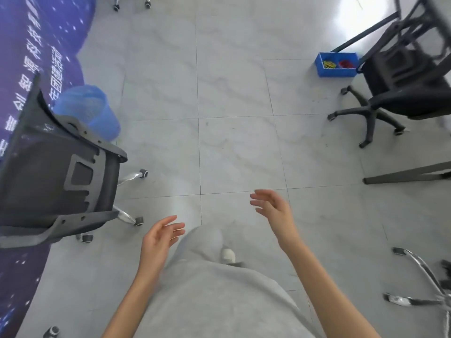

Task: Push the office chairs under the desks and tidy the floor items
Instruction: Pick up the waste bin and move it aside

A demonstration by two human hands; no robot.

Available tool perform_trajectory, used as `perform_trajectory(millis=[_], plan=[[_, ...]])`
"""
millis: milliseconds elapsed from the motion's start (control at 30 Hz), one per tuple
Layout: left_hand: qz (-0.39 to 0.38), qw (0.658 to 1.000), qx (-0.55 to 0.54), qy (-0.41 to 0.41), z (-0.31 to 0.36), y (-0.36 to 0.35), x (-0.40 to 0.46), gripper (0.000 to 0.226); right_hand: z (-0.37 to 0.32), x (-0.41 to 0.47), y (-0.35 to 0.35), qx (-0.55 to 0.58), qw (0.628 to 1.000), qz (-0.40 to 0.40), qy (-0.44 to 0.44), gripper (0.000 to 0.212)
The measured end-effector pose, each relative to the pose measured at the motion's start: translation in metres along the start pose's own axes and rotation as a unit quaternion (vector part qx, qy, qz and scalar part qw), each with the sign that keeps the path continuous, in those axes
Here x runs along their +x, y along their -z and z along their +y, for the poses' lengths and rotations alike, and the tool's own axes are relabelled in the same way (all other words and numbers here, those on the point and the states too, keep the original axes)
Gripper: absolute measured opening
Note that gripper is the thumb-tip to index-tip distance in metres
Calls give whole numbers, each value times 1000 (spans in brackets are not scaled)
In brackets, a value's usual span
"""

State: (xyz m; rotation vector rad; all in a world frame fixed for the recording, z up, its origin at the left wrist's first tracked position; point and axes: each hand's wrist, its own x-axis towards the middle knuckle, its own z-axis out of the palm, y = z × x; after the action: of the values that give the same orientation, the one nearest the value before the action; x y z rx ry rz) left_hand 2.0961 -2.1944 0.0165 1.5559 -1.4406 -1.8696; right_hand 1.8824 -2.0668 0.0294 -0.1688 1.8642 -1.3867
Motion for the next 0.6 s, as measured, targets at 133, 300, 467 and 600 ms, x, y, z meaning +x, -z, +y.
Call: perform_trajectory(millis=[133,300,467,600], plan=[[-3,1000,17,18,30,-28,72,26,-56,100,2,10,999,14,42,30],[-55,998,42,7,113,-88,204,25,-91,215,11,-1,999,53,12,33],[-127,984,107,-65,252,-166,326,23,-123,280,36,14,994,98,-38,32],[-185,966,144,-107,340,-237,400,27,-149,323,59,51,986,147,-60,25]])
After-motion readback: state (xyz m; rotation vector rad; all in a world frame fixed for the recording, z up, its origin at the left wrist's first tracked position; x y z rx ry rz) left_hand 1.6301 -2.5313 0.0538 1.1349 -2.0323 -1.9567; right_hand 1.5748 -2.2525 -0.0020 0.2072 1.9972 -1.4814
